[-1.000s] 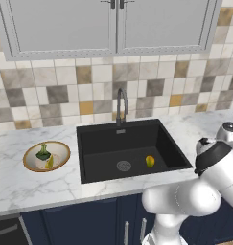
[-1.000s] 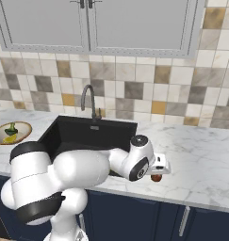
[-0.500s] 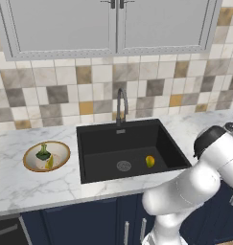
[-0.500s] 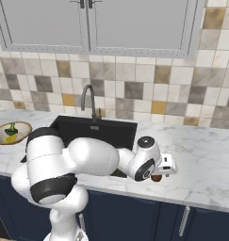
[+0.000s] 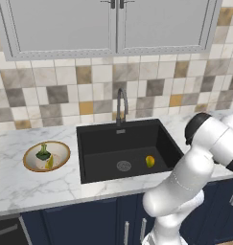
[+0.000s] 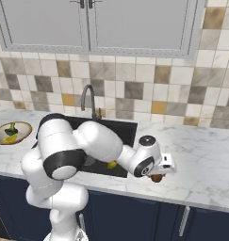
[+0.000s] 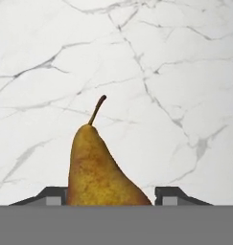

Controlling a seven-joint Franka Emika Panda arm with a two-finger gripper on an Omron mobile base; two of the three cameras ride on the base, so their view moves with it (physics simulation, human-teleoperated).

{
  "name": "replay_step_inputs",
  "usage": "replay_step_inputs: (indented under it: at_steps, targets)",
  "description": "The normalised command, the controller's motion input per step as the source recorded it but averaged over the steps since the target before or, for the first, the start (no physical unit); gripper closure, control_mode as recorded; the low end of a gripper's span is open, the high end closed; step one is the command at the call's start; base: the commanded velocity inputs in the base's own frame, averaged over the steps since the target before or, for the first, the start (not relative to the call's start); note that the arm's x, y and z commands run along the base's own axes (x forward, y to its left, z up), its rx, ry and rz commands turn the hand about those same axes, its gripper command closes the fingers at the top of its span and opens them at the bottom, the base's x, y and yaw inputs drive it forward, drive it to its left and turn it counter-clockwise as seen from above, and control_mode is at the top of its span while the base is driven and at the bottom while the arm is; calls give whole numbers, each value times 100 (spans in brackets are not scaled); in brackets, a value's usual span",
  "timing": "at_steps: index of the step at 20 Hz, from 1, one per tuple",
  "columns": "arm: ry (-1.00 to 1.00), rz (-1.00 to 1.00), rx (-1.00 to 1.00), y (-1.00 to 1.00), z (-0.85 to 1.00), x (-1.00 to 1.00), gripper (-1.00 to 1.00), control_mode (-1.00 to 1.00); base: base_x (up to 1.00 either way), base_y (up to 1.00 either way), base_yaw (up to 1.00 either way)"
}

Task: There is a mixed pile of frozen fruits and vegetables on the counter. Locate all the frozen vegetables and place the items in a bowl on the counter. Take all the frozen fruits and defrost them in a running sink.

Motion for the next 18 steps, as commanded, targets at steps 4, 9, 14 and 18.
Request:
replay_step_inputs:
  at_steps: [4,9,14,18]
  targets:
    - [-2,1,3,11,30,-29,100,-100,0,0,0]
    - [-2,4,0,63,49,-12,100,-100,0,0,0]
    - [0,3,0,59,25,3,100,-100,0,0,0]
    - [0,0,0,40,7,16,100,-100,0,0,0]
